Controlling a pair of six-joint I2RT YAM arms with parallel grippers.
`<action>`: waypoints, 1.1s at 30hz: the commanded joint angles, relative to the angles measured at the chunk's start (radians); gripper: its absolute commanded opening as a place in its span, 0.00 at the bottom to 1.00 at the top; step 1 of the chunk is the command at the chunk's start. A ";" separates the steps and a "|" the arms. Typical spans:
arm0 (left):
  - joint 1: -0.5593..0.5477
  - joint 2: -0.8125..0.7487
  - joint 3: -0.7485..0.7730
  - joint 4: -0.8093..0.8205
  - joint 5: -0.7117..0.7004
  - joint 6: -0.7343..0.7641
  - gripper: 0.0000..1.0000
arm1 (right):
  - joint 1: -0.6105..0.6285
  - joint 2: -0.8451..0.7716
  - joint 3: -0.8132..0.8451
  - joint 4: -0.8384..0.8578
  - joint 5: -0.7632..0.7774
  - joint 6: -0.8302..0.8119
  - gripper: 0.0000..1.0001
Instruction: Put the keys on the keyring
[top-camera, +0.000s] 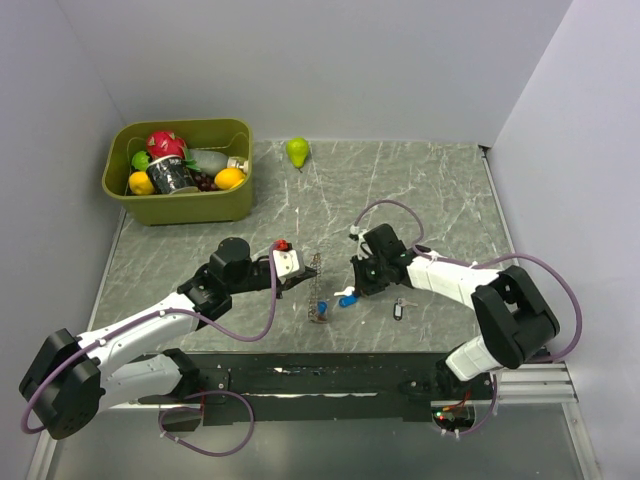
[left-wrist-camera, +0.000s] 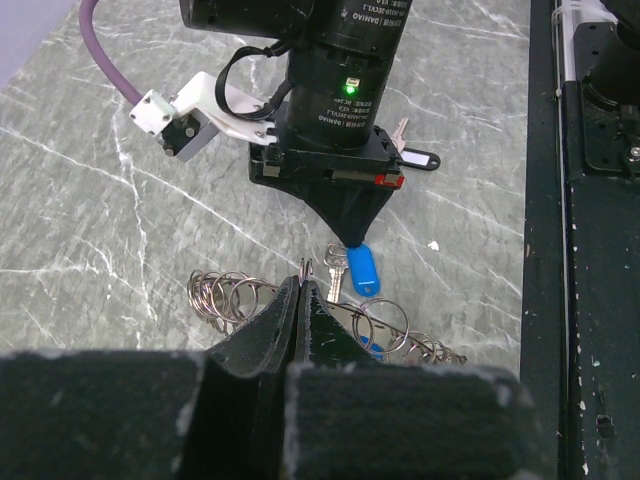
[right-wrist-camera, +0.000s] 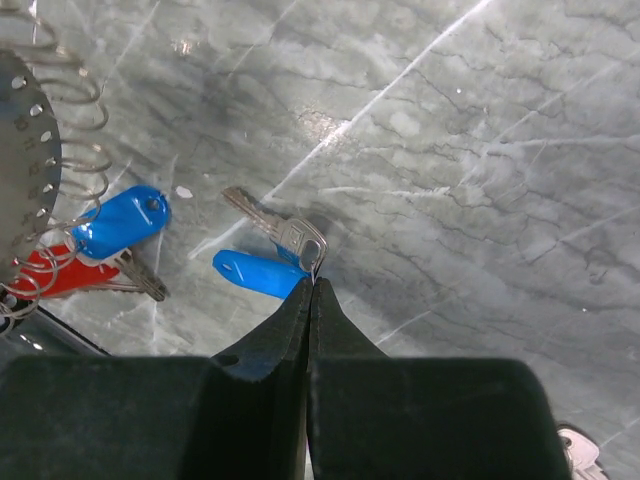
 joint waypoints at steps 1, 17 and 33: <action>0.002 -0.027 0.031 0.049 0.007 0.007 0.01 | 0.006 -0.013 -0.001 0.058 0.002 0.047 0.00; 0.002 -0.024 0.029 0.049 0.010 0.010 0.01 | 0.009 -0.073 -0.015 0.065 0.033 0.058 0.43; 0.003 -0.022 0.034 0.038 0.011 0.013 0.01 | 0.014 0.007 -0.005 0.104 0.037 0.024 0.40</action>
